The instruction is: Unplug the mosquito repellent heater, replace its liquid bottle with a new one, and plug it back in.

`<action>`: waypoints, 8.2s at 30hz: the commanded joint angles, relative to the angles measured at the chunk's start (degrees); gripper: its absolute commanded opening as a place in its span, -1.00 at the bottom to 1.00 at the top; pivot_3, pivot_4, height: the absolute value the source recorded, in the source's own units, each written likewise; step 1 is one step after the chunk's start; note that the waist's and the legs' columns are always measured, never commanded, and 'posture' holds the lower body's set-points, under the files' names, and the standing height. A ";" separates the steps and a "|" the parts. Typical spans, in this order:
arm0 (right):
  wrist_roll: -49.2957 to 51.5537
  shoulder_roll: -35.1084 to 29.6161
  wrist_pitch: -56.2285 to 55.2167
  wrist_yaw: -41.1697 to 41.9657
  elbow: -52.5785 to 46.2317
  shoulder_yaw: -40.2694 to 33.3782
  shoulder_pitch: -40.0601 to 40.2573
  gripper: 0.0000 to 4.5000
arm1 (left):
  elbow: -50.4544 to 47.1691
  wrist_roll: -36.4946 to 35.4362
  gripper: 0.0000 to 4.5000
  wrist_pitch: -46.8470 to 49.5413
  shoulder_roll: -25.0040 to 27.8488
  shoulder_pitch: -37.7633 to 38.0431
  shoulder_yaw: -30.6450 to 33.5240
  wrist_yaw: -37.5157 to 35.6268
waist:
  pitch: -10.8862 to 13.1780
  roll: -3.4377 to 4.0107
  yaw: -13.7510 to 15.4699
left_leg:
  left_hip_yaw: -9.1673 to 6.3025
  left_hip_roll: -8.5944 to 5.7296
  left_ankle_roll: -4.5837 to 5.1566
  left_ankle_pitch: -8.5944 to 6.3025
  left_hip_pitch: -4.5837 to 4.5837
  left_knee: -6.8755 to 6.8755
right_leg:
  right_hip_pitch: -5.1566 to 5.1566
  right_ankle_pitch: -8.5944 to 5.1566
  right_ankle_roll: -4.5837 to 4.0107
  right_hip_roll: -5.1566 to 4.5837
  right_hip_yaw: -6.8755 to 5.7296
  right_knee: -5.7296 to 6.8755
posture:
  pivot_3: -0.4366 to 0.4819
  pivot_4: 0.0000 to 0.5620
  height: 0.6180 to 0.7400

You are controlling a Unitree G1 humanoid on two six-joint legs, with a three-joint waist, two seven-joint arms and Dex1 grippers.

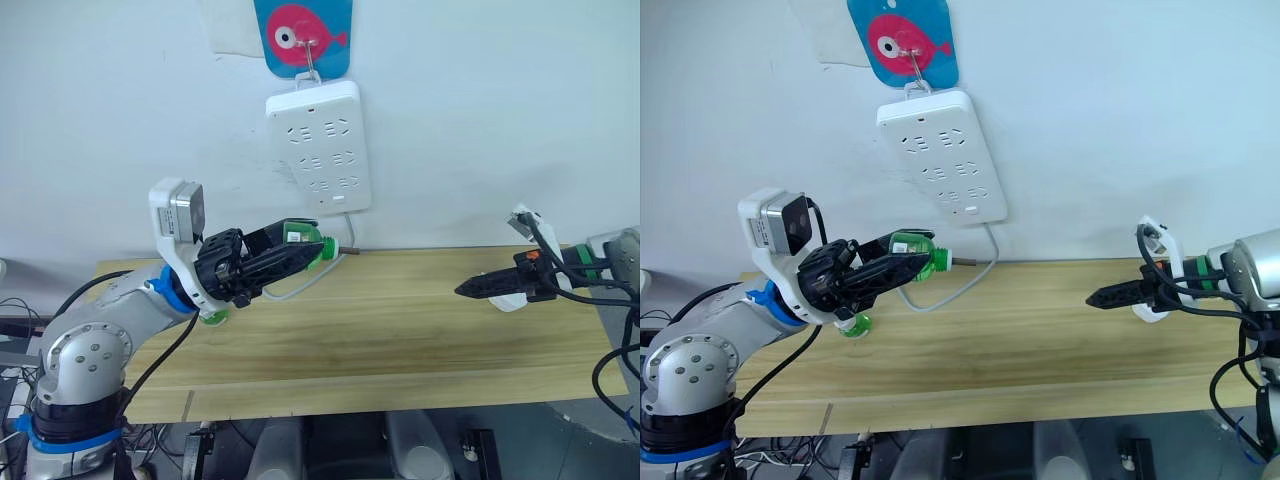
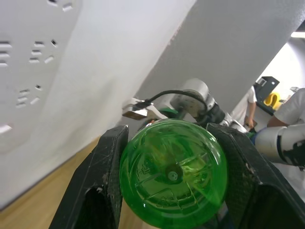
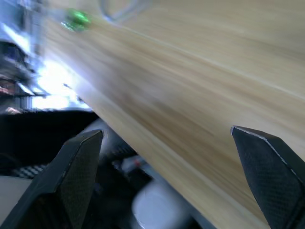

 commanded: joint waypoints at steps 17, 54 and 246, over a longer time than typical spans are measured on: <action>80.40 22.26 -20.66 -76.41 -17.36 -9.83 18.10 0.99 | -4.73 1.43 0.03 -9.75 -9.72 6.46 1.95 5.15 | 0.02 -0.02 -0.15 | 0.01 0.05 0.02 0.01 0.02 0.01 | -0.01 0.00 0.00 -0.09 0.00 0.07 | -0.41 0.29 1.00; 84.73 29.25 -49.04 -91.60 -26.17 8.04 8.68 0.99 | -3.83 10.28 0.03 -18.27 -18.10 5.66 -4.58 4.12 | 1.39 -0.07 -0.09 | -0.04 0.27 0.10 -0.04 0.02 -0.10 | -0.01 0.02 -0.02 0.17 -0.01 -0.12 | -0.41 0.41 1.00; -29.75 14.05 -67.86 -38.85 10.35 10.44 12.30 -0.62 | -4.15 38.17 0.98 -17.09 12.10 -0.97 -8.84 -17.56 | 2.25 -0.17 -0.11 | 0.09 0.46 -0.21 0.30 0.02 0.12 | -0.14 0.42 -0.10 0.30 -0.04 0.29 | -0.42 0.28 1.00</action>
